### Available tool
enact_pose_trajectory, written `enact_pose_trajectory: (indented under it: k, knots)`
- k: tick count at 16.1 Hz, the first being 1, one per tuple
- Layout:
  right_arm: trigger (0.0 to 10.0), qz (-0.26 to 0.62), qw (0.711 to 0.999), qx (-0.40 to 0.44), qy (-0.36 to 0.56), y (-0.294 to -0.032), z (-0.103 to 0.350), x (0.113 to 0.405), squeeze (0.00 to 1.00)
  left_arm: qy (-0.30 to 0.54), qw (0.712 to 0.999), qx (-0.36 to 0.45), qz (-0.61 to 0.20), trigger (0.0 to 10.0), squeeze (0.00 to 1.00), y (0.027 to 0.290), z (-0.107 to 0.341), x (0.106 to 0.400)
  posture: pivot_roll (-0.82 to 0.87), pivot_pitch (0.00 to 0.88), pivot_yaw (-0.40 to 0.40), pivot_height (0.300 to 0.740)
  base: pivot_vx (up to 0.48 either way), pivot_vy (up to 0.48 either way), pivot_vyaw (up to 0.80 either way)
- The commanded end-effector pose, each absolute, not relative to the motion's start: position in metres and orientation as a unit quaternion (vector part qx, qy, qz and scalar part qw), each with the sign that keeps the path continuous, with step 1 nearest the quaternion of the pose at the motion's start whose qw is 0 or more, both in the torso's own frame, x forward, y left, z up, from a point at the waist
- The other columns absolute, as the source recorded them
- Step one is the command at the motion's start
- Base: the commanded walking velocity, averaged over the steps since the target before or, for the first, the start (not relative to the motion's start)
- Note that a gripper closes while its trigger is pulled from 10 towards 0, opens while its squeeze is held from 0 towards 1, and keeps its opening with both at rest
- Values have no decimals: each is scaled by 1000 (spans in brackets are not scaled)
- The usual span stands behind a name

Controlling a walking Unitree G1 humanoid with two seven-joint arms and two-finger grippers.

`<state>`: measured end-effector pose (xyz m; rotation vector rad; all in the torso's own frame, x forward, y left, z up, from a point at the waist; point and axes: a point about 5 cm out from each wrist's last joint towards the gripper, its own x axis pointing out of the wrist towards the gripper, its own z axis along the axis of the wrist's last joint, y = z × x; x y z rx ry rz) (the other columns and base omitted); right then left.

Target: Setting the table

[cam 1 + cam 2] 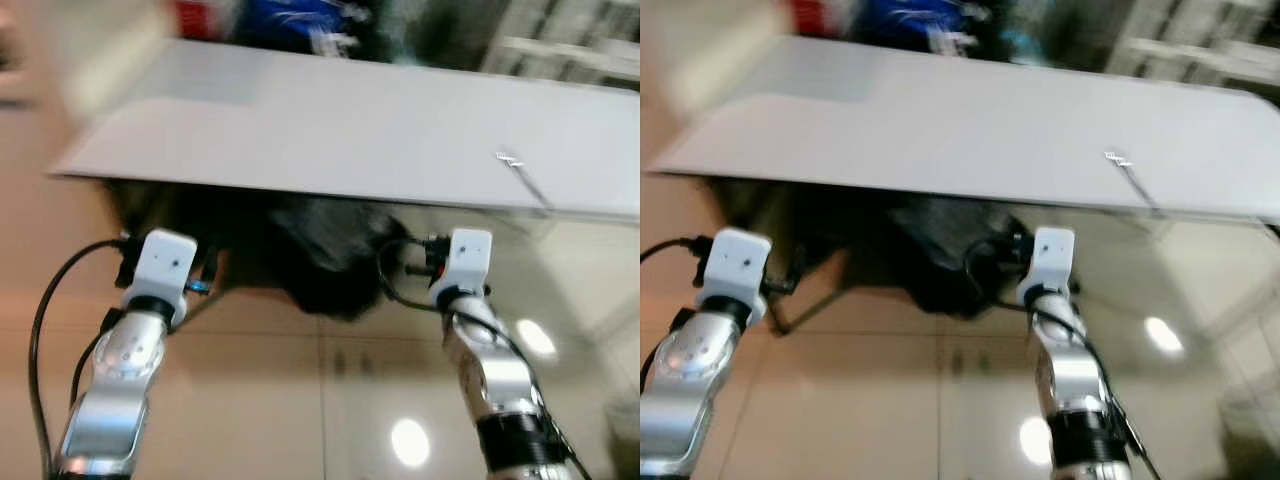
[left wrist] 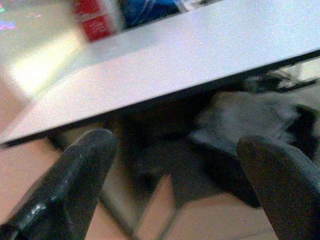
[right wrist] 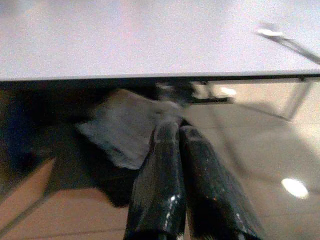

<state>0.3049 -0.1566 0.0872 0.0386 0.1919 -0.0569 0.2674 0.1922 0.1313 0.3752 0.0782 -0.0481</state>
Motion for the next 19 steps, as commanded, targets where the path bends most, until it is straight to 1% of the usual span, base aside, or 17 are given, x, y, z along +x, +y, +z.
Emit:
enact_pose_trajectory:
  k: [1,2,5,10,19]
  knots:
    - [10000,-30,995,28,94,-158,89,307,0,35,981,190,-26,10000,0,191,134,265,31,0,-79,740,0,480,-800]
    - [10000,-29,995,28,93,-157,89,307,0,35,981,190,-26,10000,0,190,134,264,33,0,-83,740,0,480,-800]
    - [10000,-6,996,24,81,-148,94,311,0,34,981,189,-21,10000,0,191,134,264,21,0,-85,740,0,480,0]
    - [10000,-6,997,28,74,-149,96,311,0,30,980,195,-34,10000,0,182,135,269,23,0,-79,740,0,480,0]
    - [10000,-7,998,35,59,-145,101,317,0,22,980,197,-33,10000,0,183,139,276,22,0,-64,740,0,480,0]
